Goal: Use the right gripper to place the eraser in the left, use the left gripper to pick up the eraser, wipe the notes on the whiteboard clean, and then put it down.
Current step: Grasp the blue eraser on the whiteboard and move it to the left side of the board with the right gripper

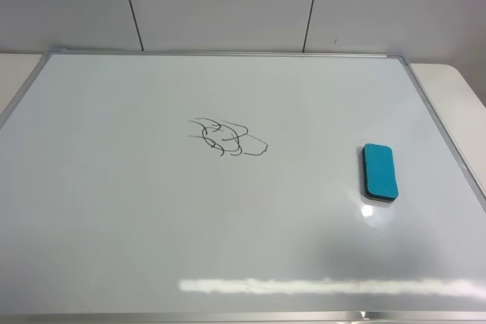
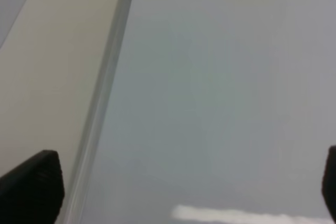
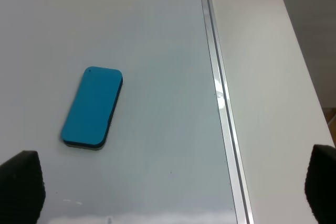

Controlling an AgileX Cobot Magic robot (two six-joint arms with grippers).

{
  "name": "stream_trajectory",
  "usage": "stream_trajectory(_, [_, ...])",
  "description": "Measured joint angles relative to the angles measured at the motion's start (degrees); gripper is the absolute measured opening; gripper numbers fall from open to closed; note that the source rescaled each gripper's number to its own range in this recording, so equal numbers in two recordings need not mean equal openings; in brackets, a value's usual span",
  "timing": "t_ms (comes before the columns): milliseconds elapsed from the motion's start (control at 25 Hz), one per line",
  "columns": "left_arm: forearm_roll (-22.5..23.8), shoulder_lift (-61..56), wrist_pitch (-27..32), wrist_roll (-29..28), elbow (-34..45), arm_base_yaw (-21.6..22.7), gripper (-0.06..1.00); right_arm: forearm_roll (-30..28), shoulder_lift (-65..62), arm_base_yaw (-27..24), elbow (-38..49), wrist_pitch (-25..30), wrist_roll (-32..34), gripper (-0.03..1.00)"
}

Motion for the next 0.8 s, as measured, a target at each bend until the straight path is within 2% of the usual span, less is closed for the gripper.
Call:
stream_trajectory(680, [0.0,0.0,0.0,0.0,0.0,0.0,1.0,0.0,0.0,0.0,-0.2,-0.2,-1.2,1.0])
stream_trajectory(760, [0.0,0.0,0.0,0.0,0.0,0.0,1.0,0.9,1.3,0.0,-1.0,-0.2,-1.7,1.0])
stream_trajectory(800, [0.0,0.0,0.0,0.0,0.0,0.0,1.0,3.7,4.2,0.0,-1.2,-0.2,-2.0,1.0])
